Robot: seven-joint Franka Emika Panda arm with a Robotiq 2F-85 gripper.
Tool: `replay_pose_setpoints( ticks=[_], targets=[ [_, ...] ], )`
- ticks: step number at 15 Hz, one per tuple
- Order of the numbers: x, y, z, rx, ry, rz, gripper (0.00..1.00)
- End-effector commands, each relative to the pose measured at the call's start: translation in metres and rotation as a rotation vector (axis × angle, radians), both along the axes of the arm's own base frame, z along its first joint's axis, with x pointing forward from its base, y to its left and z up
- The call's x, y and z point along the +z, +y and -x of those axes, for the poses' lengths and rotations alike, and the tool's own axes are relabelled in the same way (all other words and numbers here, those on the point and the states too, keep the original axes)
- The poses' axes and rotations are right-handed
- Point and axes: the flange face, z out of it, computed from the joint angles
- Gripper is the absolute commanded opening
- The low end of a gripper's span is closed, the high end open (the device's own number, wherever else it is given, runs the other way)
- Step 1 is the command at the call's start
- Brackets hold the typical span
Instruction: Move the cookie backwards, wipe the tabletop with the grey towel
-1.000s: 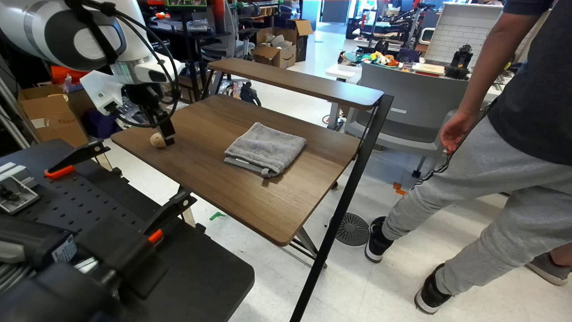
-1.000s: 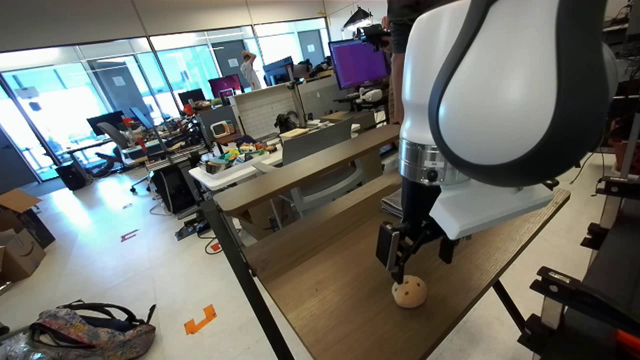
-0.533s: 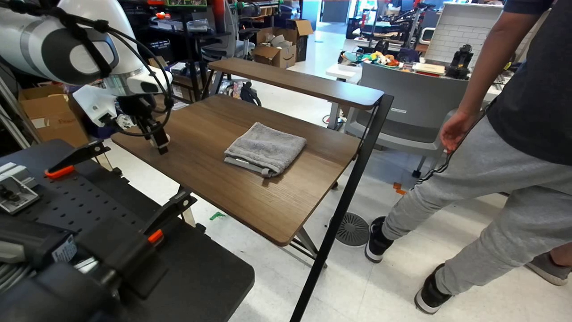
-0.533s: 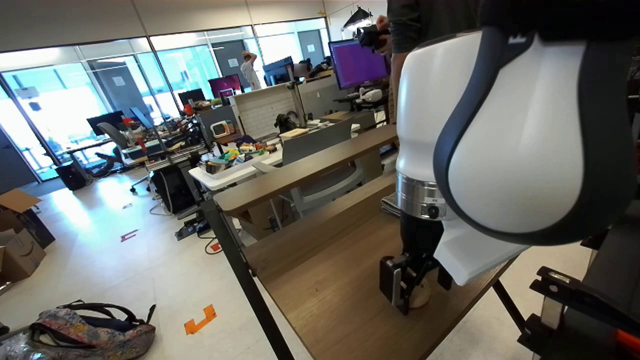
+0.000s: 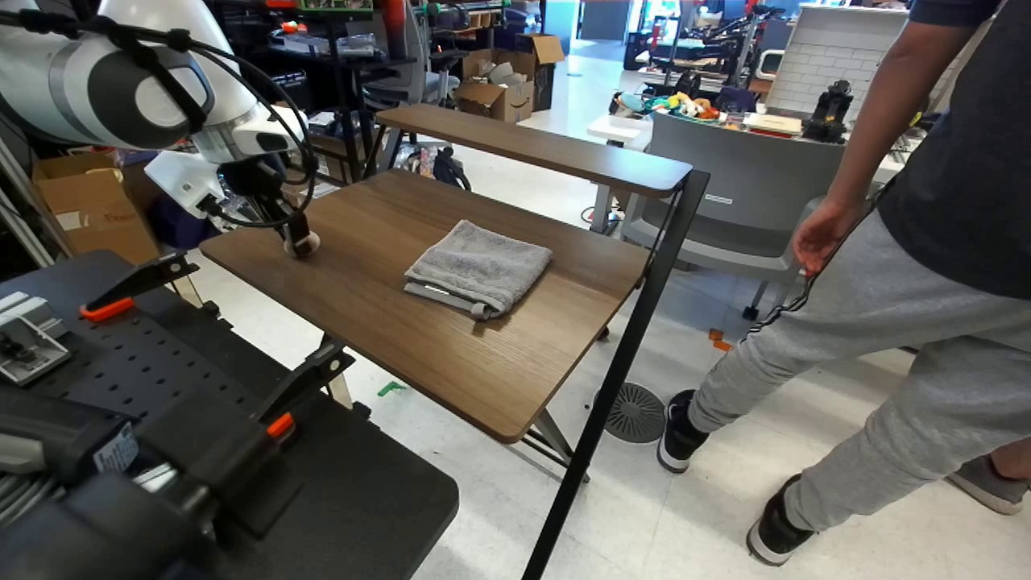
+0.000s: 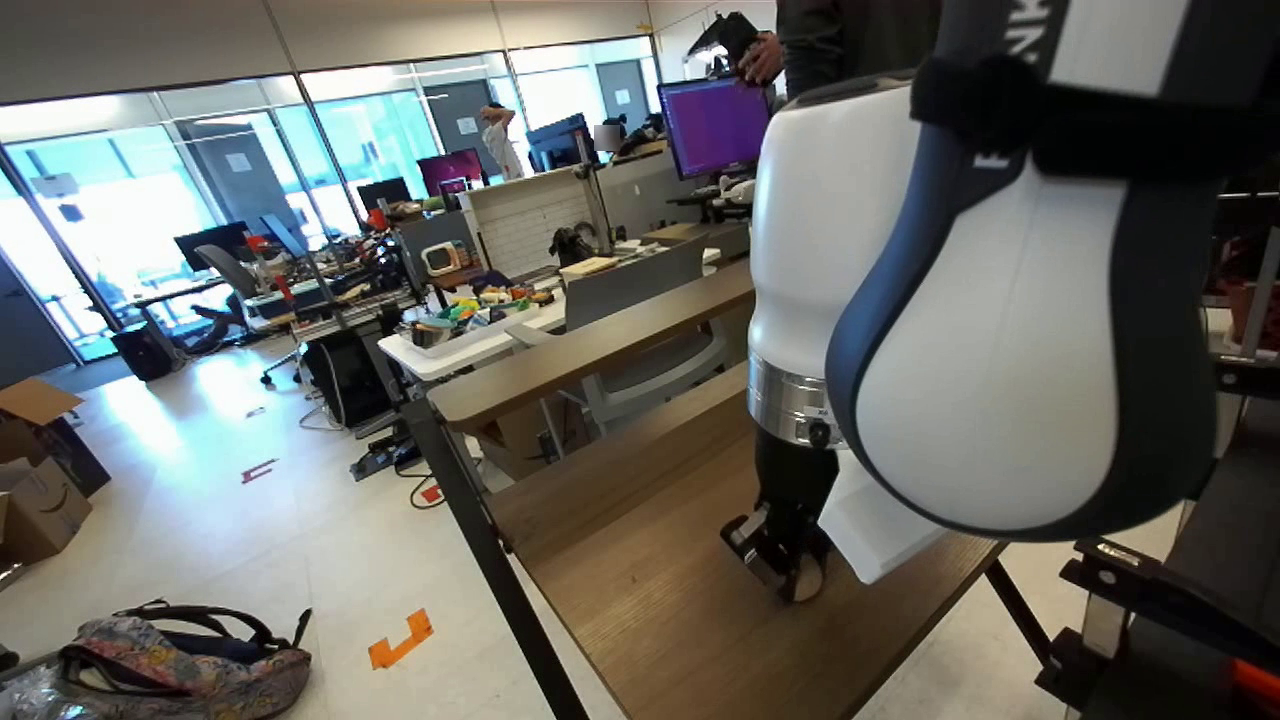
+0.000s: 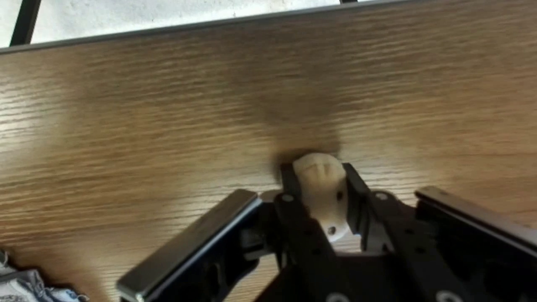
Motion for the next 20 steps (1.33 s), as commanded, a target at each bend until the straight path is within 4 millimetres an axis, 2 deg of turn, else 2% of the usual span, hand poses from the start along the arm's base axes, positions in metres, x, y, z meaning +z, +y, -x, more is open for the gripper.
replay_pose_setpoints(
  ticks=[1, 2, 3, 5, 9, 12, 15, 20],
  targets=[
    [-0.004, -0.005, -0.009, -0.02, -0.043, 0.017, 0.01],
    [0.0, -0.008, -0.013, -0.029, -0.046, 0.014, 0.0],
    [0.004, -0.012, -0.017, -0.039, -0.056, 0.012, 0.03],
    [0.02, -0.03, -0.037, -0.079, -0.115, 0.021, 0.01],
    [0.047, -0.079, -0.095, -0.213, -0.284, 0.048, 0.03],
    [0.049, -0.094, -0.13, -0.31, -0.33, 0.048, 0.03],
    [0.041, -0.082, -0.155, -0.376, -0.345, 0.034, 0.03],
    [0.023, -0.033, -0.177, -0.424, -0.32, 0.0, 0.03]
  ],
)
